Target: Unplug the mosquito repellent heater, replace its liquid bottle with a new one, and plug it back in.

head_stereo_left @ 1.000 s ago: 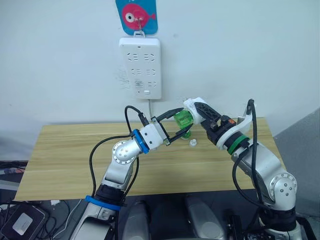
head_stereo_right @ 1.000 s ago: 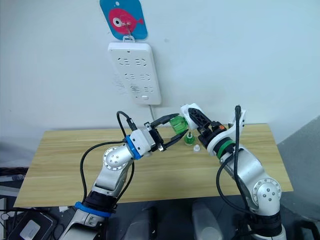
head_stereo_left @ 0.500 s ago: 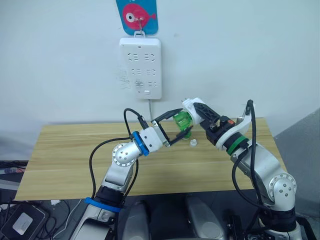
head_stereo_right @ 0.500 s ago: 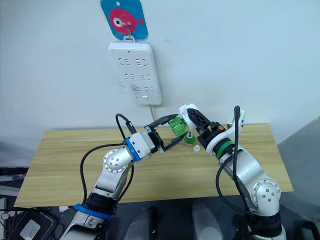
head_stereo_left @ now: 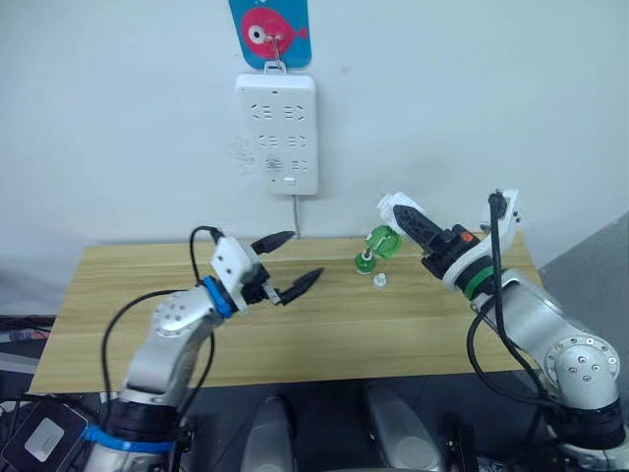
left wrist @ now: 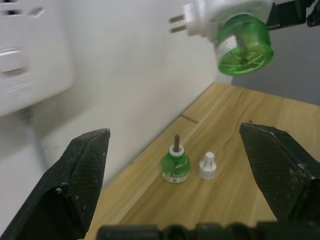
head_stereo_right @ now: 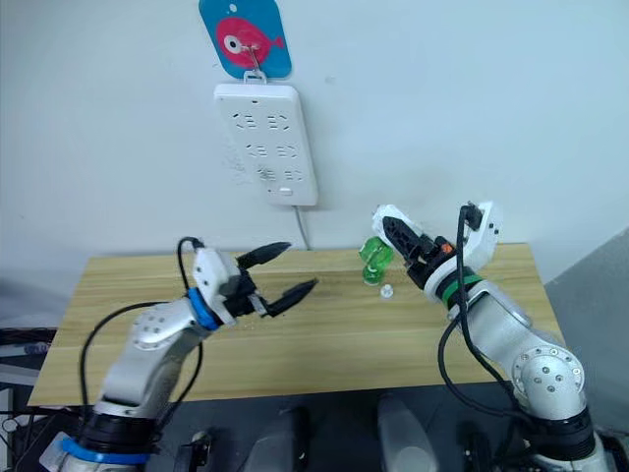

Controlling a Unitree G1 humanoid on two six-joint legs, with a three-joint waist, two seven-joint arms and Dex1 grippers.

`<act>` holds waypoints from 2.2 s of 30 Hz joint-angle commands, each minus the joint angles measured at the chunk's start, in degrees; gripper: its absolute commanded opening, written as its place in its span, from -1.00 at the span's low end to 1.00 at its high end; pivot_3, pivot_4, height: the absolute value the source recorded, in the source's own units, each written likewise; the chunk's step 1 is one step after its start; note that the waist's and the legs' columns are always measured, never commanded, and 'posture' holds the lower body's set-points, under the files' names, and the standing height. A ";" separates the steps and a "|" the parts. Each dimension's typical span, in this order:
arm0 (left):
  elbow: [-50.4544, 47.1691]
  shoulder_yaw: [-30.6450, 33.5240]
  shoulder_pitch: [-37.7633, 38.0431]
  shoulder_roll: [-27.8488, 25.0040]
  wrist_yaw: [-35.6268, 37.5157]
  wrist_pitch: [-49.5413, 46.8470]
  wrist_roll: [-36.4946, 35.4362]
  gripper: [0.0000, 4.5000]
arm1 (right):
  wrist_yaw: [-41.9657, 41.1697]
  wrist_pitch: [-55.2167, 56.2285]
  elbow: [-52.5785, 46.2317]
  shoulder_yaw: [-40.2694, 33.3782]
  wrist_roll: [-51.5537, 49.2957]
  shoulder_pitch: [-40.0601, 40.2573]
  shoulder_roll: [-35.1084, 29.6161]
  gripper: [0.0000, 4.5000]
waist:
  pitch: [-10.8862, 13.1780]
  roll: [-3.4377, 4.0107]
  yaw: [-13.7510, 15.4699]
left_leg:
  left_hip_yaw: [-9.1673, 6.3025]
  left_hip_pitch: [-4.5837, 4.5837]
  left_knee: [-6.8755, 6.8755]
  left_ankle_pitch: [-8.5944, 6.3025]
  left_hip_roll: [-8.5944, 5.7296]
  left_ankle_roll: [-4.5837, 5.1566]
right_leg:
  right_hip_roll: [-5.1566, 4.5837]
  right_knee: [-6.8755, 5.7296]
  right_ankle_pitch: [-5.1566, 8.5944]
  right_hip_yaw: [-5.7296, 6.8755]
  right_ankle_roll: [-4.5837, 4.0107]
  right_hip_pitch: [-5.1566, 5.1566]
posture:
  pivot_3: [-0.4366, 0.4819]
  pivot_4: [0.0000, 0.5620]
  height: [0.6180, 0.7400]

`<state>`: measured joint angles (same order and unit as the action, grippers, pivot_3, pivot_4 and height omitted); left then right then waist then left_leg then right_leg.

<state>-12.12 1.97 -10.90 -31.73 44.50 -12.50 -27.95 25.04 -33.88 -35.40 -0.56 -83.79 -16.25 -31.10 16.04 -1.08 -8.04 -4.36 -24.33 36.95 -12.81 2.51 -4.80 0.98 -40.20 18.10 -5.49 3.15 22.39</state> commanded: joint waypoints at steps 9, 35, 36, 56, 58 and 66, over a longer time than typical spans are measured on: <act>13.18 6.70 -19.11 -7.51 6.48 -15.17 -7.87 1.00 | -18.14 -3.15 -8.49 3.58 22.31 -4.84 -6.45 0.33 | 0.00 -0.01 0.18 | 0.00 -0.06 -0.02 -0.01 -0.05 0.00 | -0.02 0.12 -0.01 0.05 -0.01 0.02 | -0.47 -0.17 0.82; 40.34 1.42 -40.16 -1.27 21.52 -9.73 2.05 1.00 | -12.83 -6.64 -8.89 -2.62 1.86 -5.06 2.24 0.33 | 0.00 -0.01 0.04 | -0.05 -0.19 0.01 0.00 -0.04 0.00 | -0.05 0.05 -0.02 0.14 -0.03 0.11 | -0.54 -0.16 0.82; 41.23 1.57 -40.70 -1.09 21.22 -8.79 2.69 1.00 | -12.08 -6.61 -8.91 -2.54 0.70 -5.28 1.96 0.33 | 0.00 -0.01 0.03 | -0.07 -0.19 0.01 0.00 -0.04 0.00 | -0.05 0.05 -0.02 0.16 -0.03 0.11 | -0.54 -0.16 0.82; 38.44 6.80 -41.08 2.08 17.75 -10.51 -0.42 1.00 | -14.18 -7.47 -8.17 0.48 1.81 -7.08 -2.60 0.33 | -0.01 -0.04 0.16 | -0.10 -0.61 0.18 0.22 -0.16 -0.08 | -0.10 -0.68 -0.02 0.13 -0.03 0.80 | -0.54 -0.22 0.82; 36.95 7.06 -40.40 2.20 18.06 -11.32 -1.25 0.92 | -15.44 -7.35 -8.77 0.67 2.91 -5.64 -2.62 0.33 | -0.01 -0.04 0.16 | -0.11 -0.61 0.18 0.24 -0.16 -0.08 | -0.10 -0.70 -0.02 0.14 -0.03 0.80 | -0.53 -0.22 0.82; 33.30 7.92 -39.20 3.14 16.67 -11.85 -2.48 0.72 | -18.59 -6.96 -10.16 1.09 5.90 -2.51 -2.25 0.33 | -0.02 -0.06 -0.06 | -0.09 -0.57 0.13 0.26 -0.12 -0.10 | -0.07 -0.71 -0.02 0.13 -0.03 0.82 | -0.52 -0.23 0.82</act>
<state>24.33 8.85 -49.83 -28.39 61.19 -24.65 -29.20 7.58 -41.91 -42.57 1.29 -77.75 -18.78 -33.38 16.02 -1.14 -8.10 -4.45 -24.90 37.09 -12.55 2.39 -4.90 0.91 -40.93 18.09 -5.36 3.12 23.21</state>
